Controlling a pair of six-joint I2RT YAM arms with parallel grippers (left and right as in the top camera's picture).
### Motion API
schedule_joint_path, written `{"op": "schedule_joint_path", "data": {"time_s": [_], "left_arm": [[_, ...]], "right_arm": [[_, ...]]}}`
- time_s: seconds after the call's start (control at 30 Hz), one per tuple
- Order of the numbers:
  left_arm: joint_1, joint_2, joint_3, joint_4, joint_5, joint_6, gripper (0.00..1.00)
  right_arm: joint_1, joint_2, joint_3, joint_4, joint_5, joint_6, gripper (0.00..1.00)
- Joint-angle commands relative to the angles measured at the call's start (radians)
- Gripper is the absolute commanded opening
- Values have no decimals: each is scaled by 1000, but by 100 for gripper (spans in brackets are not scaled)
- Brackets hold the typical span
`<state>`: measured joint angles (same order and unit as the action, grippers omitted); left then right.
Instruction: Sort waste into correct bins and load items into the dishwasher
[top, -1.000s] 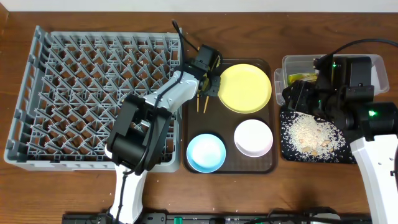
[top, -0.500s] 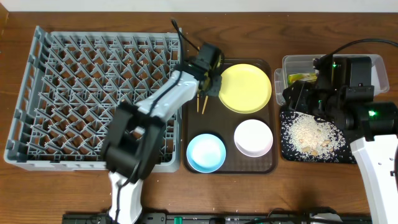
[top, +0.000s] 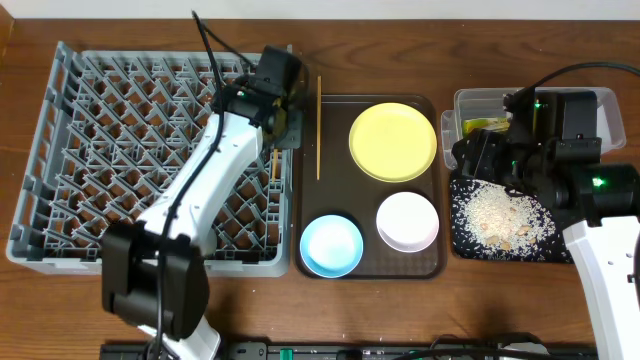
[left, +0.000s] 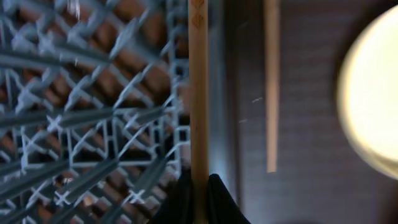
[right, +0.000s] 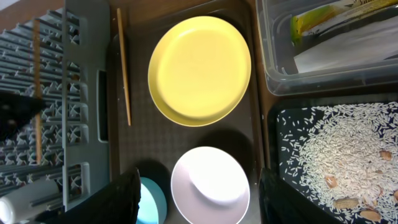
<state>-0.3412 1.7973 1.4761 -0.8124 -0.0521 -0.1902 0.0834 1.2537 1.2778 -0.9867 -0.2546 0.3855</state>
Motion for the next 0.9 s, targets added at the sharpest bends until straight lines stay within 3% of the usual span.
{"op": "schedule_joint_path", "data": {"time_s": [0.0, 0.3, 0.4, 0.6, 0.87], "left_arm": [[7, 30, -31, -6, -27, -13, 12], [7, -13, 14, -42, -7, -13, 47], [5, -63, 59, -49, 48, -13, 54], [-53, -108, 71, 55, 108, 0, 56], [-129, 63, 66, 256, 32, 85, 55]], "right_arm": [[-4, 3, -5, -1, -4, -9, 59], [-4, 3, -5, 0, -4, -9, 59], [-4, 3, -5, 0, -4, -9, 60], [-4, 3, -5, 0, -4, -9, 60], [-4, 3, -5, 0, -4, -8, 61]]}}
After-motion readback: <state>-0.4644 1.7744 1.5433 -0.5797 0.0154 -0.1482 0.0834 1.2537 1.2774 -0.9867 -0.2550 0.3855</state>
